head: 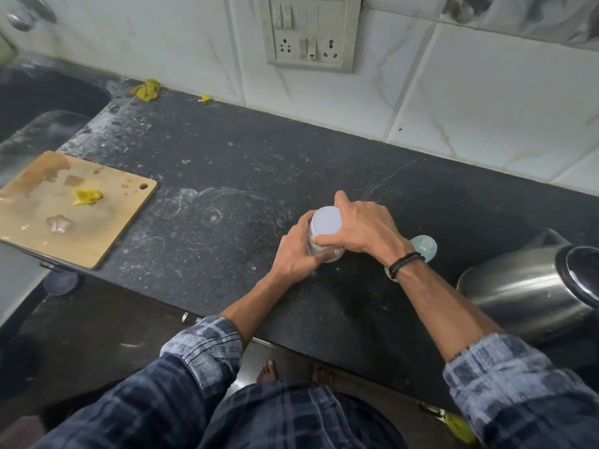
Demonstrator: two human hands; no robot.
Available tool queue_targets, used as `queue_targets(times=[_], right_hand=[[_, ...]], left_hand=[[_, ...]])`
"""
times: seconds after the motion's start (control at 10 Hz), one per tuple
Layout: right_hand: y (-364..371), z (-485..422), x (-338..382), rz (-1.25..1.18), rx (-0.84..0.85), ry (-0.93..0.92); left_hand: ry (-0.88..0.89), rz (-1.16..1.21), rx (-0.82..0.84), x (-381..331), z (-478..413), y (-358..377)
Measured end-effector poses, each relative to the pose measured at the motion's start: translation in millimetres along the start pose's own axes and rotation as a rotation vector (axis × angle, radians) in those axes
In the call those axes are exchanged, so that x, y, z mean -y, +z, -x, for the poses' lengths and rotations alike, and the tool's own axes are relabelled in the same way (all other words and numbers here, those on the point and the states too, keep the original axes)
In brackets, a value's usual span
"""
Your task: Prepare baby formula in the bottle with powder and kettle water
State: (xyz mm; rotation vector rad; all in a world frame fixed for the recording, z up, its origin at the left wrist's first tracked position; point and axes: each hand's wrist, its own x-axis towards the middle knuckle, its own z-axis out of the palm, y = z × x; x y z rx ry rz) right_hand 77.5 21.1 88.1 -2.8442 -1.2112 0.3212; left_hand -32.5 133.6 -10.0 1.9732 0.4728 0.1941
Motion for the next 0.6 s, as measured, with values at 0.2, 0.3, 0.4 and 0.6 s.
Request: queue_targets(times=[0.2, 0.3, 0.4, 0.6], right_hand=[[7, 3, 1, -0.063, -0.022, 0.045], [8, 5, 3, -0.073, -0.023, 0.075], [11, 5, 3, -0.078, -0.024, 0.109], [5, 18, 7, -0.118, 0.025, 0.184]], left_hand=[[0.009, -0.035, -0.006, -5, 3, -2], [0.003, -0.053, 0.005, -8, 4, -4], [-0.013, -0.055, 0.023, -8, 3, -6], [0.012, -0.074, 0.055, -8, -2, -13]])
